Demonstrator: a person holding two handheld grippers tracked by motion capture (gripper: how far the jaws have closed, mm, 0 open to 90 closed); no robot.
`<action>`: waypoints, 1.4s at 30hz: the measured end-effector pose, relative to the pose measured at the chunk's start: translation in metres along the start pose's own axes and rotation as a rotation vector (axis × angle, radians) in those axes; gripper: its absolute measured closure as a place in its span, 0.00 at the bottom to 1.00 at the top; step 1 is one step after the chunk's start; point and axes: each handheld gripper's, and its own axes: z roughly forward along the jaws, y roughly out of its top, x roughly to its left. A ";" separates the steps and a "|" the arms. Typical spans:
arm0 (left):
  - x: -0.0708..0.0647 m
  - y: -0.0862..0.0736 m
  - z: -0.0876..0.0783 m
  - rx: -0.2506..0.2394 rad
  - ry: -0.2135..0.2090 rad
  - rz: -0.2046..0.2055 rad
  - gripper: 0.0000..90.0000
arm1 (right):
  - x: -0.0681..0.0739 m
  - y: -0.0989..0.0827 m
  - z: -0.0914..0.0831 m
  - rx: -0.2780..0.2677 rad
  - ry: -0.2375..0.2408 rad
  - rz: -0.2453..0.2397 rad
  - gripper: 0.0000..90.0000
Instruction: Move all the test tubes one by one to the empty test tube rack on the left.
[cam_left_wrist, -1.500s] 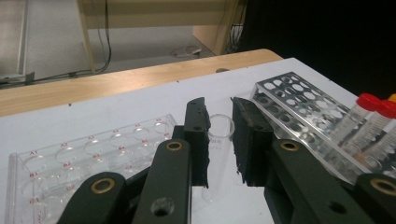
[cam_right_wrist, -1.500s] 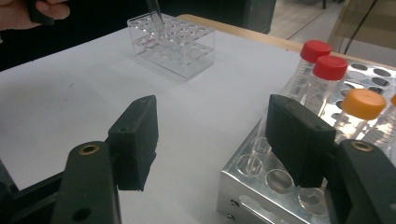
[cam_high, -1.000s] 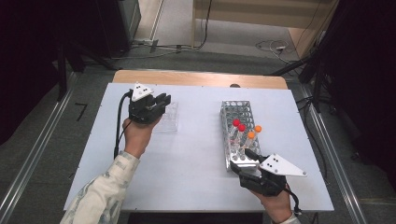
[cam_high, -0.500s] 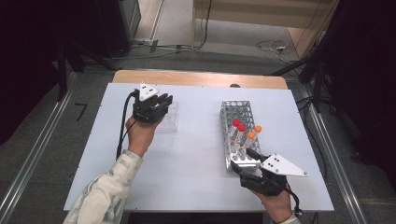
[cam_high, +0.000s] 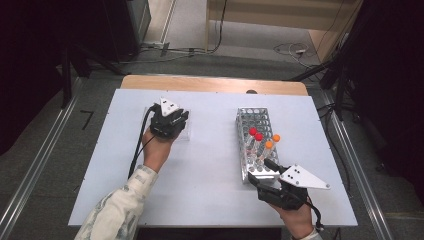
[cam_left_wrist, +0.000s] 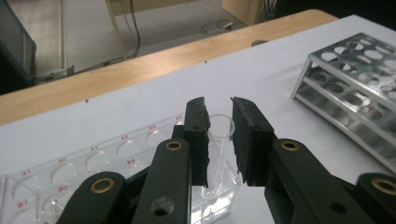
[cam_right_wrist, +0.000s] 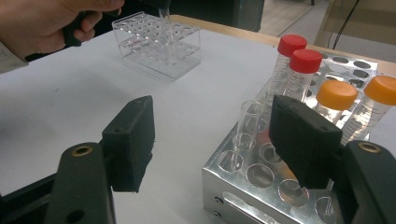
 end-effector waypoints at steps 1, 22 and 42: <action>0.000 -0.002 0.002 0.001 0.002 -0.003 0.85 | 0.000 0.000 0.000 0.001 0.000 0.000 0.33; 0.005 -0.003 -0.015 -0.061 0.034 -0.117 0.35 | -0.002 -0.003 0.001 0.003 -0.015 0.005 0.34; 0.013 -0.038 -0.063 -0.070 -0.032 -0.177 0.18 | -0.017 -0.024 0.041 0.015 -0.064 0.054 0.49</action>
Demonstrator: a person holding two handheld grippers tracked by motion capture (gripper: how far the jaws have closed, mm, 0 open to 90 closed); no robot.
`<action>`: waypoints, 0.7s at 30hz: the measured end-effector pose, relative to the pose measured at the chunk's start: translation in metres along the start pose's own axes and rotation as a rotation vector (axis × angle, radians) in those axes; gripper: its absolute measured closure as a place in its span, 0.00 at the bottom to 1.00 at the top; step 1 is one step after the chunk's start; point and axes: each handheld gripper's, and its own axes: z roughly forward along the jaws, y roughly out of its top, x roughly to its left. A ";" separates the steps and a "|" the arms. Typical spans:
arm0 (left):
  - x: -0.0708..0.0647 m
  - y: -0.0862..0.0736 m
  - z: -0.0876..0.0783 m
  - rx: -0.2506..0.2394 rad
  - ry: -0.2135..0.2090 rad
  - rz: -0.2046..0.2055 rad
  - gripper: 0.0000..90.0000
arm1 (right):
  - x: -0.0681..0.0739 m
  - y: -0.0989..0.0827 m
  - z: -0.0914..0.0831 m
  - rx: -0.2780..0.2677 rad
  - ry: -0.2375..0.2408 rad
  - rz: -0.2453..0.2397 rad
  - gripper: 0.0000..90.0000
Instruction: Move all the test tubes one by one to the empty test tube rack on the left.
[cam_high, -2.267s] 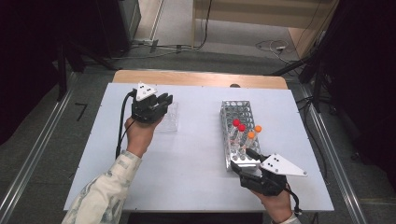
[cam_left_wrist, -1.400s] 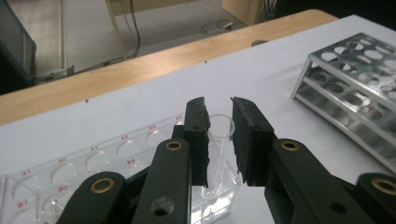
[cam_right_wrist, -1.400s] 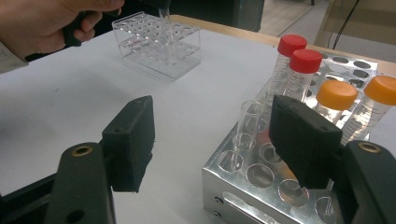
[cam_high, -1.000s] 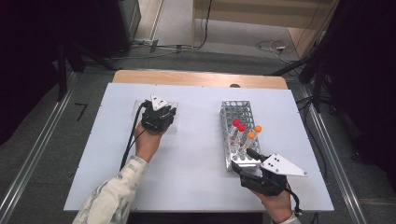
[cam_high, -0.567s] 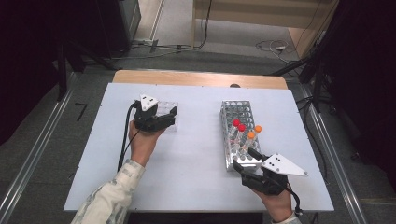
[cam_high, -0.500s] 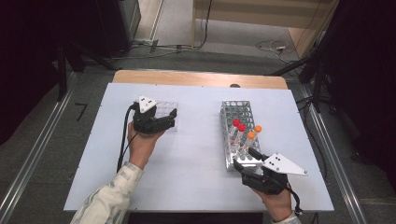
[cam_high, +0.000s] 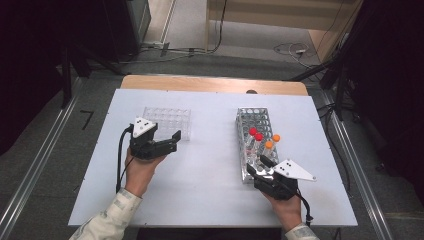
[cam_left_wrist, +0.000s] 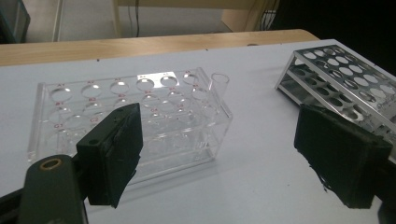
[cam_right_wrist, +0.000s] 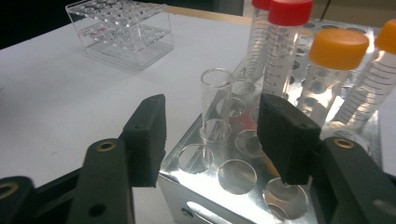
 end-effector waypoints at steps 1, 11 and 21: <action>0.001 0.000 -0.001 -0.004 -0.001 -0.008 0.17 | 0.001 0.000 0.001 0.001 -0.003 -0.002 0.51; -0.006 -0.001 -0.001 -0.008 -0.019 0.018 0.17 | 0.000 -0.002 0.010 -0.002 -0.021 -0.005 0.69; -0.010 -0.002 0.001 -0.001 -0.022 0.031 0.17 | 0.000 -0.002 0.011 0.000 -0.028 -0.004 0.78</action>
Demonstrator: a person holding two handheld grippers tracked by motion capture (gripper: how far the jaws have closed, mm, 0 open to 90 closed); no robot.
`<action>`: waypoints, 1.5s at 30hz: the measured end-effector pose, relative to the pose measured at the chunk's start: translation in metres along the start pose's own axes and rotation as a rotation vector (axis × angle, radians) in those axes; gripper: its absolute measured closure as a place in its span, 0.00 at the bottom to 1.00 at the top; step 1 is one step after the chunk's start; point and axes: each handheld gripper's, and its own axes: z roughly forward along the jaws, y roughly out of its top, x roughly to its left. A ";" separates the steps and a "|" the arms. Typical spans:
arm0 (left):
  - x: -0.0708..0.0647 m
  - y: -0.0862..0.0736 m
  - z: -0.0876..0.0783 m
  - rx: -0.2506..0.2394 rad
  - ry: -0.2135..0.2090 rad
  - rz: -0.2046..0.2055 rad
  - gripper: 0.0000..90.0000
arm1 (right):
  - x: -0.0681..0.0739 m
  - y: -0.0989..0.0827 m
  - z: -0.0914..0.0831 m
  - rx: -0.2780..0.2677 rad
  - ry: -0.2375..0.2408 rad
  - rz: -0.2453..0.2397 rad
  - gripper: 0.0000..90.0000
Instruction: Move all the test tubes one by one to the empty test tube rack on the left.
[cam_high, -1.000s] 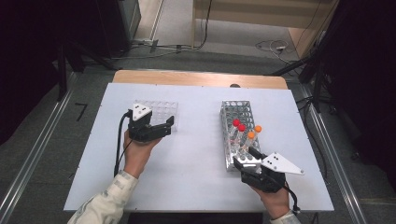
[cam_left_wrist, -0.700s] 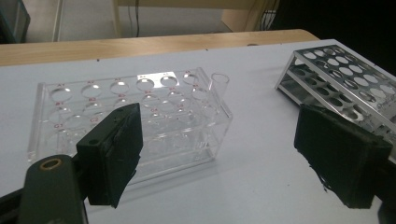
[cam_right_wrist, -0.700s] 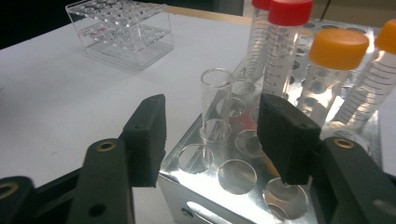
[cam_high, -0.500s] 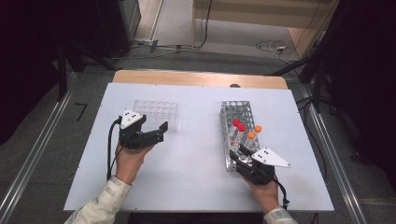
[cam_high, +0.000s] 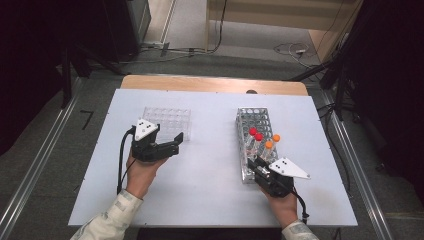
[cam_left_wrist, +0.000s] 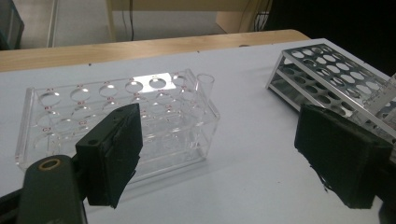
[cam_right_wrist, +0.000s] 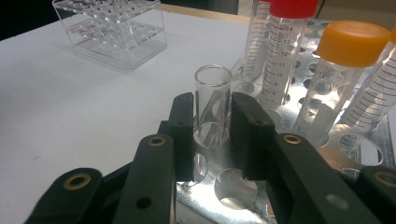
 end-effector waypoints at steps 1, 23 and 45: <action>0.000 0.000 0.000 0.002 -0.001 -0.001 0.17 | 0.000 0.000 0.000 0.004 -0.002 -0.003 0.79; 0.000 0.000 0.000 0.003 0.004 0.001 0.17 | 0.001 0.047 -0.038 -0.099 0.000 -0.028 0.81; -0.023 0.004 -0.009 -0.007 -0.075 0.041 0.22 | 0.054 0.056 0.014 -0.047 0.142 -0.093 0.81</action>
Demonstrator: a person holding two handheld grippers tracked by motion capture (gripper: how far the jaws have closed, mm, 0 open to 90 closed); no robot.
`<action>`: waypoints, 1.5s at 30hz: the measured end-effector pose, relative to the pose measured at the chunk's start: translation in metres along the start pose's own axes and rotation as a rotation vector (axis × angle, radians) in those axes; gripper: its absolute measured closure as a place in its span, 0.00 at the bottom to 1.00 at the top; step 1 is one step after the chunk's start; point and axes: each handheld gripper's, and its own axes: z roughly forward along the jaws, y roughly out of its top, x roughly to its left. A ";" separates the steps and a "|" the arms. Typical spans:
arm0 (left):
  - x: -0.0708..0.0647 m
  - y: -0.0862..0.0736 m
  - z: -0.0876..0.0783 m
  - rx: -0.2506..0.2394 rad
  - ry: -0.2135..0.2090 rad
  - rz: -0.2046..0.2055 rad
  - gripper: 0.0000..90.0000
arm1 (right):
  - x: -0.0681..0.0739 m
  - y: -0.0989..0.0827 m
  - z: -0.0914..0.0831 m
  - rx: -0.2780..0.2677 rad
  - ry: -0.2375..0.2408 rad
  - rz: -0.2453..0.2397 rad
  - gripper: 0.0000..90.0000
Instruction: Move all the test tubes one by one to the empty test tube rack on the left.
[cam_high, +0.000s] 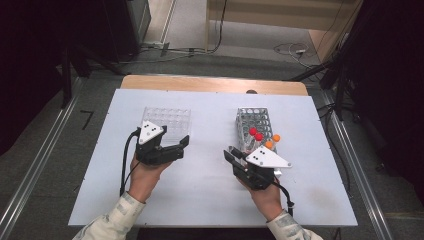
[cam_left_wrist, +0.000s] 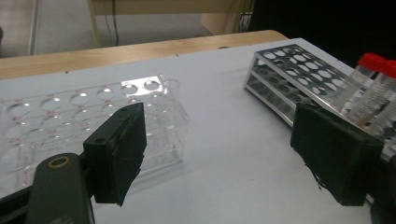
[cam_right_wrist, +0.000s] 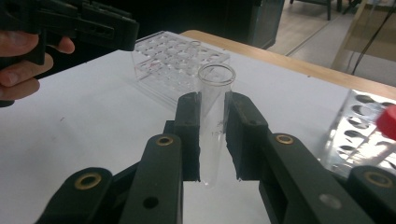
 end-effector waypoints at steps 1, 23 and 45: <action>-0.003 0.000 0.000 0.003 -0.012 0.007 0.22 | 0.002 0.000 0.004 0.004 0.003 -0.002 0.81; -0.038 -0.007 0.005 0.078 -0.154 0.120 0.63 | 0.040 -0.004 0.063 0.061 0.057 -0.041 0.81; -0.030 -0.005 0.006 0.097 -0.144 0.107 0.85 | 0.036 -0.001 0.059 0.072 0.103 -0.037 0.53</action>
